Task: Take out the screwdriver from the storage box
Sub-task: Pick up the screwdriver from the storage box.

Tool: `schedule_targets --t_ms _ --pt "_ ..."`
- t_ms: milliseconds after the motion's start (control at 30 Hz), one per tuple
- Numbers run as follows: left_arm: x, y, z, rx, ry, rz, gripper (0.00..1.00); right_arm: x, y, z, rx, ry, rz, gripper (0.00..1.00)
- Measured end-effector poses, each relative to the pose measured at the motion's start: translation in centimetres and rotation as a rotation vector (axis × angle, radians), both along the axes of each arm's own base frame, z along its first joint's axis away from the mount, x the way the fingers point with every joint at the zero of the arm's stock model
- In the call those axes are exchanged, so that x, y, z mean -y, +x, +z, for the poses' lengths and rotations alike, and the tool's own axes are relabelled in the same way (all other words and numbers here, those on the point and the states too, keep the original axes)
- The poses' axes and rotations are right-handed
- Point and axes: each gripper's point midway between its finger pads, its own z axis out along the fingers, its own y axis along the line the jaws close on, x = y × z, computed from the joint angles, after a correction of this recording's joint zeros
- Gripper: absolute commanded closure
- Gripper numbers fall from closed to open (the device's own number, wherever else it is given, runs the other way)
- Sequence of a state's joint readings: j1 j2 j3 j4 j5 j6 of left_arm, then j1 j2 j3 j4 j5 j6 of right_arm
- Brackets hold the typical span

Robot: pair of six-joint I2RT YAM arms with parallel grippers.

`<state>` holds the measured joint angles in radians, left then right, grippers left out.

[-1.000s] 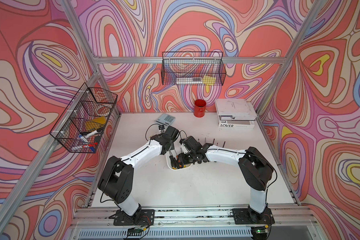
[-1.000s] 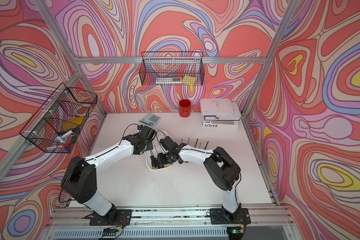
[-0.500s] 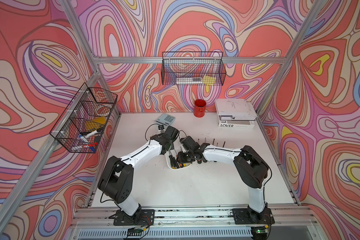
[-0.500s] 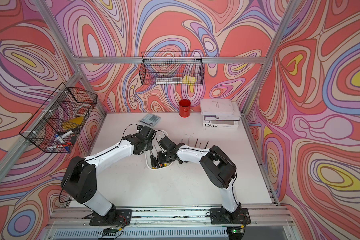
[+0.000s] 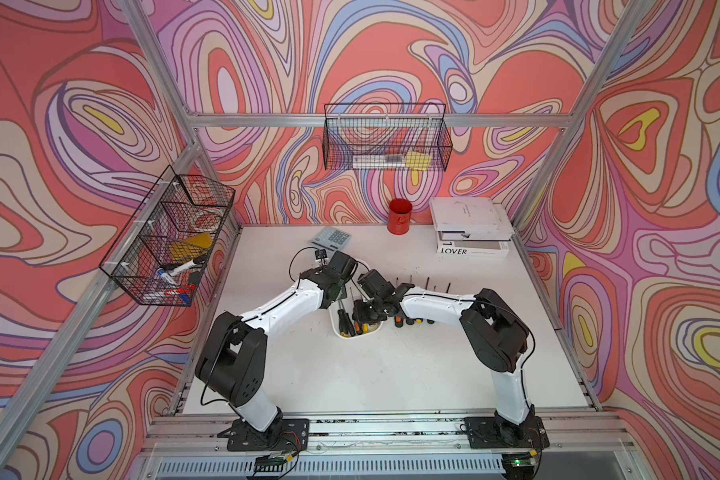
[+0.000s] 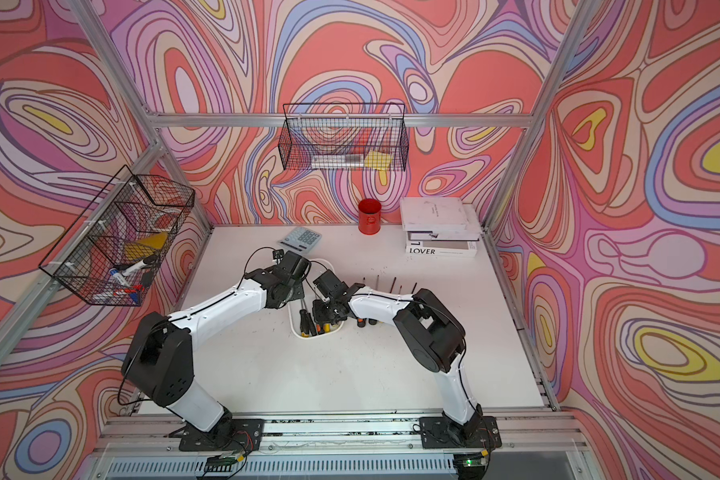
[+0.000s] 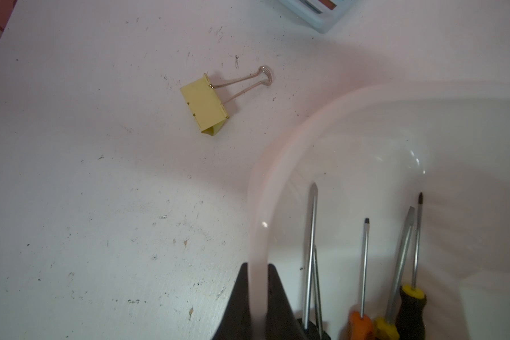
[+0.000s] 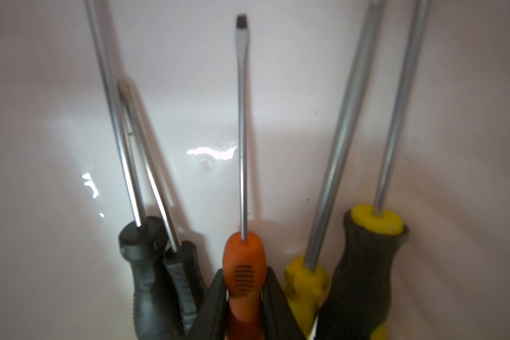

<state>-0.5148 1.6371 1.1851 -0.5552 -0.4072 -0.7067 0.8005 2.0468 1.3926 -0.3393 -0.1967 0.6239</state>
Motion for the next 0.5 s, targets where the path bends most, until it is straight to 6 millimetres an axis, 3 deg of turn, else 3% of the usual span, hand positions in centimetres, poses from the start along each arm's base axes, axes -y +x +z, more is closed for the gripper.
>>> schedule_targets --t_ms 100,333,500 --pt "0.0 0.0 0.0 0.001 0.002 0.001 1.0 0.0 0.0 0.1 0.004 -0.001 -0.001 1.0" --pt "0.2 -0.1 0.0 -0.001 -0.002 -0.005 1.0 1.0 0.0 0.8 0.024 -0.033 -0.023 1.0" --pt "0.2 -0.1 0.0 -0.002 -0.003 -0.005 1.0 1.6 0.4 4.3 0.088 -0.018 -0.046 1.0"
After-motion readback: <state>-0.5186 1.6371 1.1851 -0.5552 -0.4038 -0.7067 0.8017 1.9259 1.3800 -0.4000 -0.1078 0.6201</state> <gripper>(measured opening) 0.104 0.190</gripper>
